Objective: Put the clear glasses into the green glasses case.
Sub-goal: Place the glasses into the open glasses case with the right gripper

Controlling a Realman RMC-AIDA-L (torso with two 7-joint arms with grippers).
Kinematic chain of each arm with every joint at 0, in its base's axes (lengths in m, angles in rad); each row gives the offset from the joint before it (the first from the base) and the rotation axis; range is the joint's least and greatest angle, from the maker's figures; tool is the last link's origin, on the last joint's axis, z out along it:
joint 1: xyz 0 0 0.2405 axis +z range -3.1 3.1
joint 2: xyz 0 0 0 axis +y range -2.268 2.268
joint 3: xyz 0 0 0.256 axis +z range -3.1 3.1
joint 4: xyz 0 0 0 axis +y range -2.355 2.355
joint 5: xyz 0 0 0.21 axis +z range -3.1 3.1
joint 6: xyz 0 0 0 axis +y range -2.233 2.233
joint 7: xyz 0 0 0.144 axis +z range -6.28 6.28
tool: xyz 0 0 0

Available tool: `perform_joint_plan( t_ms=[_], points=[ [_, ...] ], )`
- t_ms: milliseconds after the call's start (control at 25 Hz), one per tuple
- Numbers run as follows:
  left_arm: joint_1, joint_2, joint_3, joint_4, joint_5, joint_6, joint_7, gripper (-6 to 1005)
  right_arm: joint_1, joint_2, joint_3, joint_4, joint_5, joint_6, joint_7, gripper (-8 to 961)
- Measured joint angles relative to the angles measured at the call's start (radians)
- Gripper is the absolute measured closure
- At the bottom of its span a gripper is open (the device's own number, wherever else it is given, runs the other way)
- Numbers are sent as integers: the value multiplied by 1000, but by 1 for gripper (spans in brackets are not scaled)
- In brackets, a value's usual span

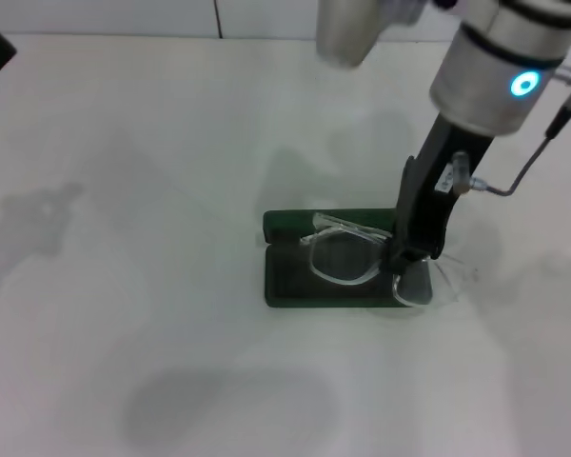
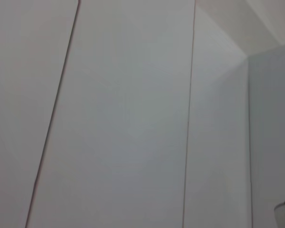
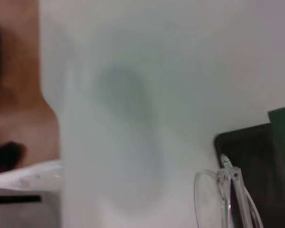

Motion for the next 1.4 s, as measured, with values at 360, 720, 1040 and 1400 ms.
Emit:
perform_joint_plan(
  t_ms=[360, 720, 1040, 1400],
  points=[
    [15, -1, -12, 2, 12, 1, 10, 977, 94, 4, -134, 136, -7, 119, -44, 870],
    [16, -8, -13, 2, 38, -3, 27, 977, 114, 4, -298, 143, 41, 184, -75, 869],
    [6, -8, -11, -7, 42, -6, 27, 978, 118, 4, -425, 147, 55, 263, -95, 868],
    [-1, -8, -9, -7, 42, -11, 27, 978, 127, 4, -429, 150, 63, 307, -124, 866]
  ],
)
